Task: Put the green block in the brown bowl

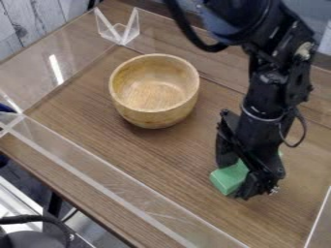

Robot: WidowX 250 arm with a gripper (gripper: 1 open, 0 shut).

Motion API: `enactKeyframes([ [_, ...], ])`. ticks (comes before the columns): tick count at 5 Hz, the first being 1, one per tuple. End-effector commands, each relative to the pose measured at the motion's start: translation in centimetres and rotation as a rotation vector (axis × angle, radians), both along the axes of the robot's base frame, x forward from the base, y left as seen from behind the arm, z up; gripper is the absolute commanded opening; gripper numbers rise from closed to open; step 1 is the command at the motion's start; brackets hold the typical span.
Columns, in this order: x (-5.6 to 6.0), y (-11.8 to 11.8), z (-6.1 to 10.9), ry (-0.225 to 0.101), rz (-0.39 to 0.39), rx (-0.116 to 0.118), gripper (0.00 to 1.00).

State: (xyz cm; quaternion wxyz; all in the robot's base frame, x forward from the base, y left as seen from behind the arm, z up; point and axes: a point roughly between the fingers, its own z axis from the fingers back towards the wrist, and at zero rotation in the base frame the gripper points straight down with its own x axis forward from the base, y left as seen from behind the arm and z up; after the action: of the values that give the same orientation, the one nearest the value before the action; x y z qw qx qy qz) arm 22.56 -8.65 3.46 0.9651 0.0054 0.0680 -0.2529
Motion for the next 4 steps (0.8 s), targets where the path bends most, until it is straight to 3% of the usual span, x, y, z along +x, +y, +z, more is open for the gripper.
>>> enactKeyframes([
  [1, 0.1, 0.0, 0.9, -0.081, 0.018, -0.018, 1.0],
  [3, 1.7, -0.1, 1.4, -0.127, 0.036, -0.035, 1.0],
  [4, 1.9, 0.0, 0.9, -0.114, 0.029, -0.038, 0.0],
])
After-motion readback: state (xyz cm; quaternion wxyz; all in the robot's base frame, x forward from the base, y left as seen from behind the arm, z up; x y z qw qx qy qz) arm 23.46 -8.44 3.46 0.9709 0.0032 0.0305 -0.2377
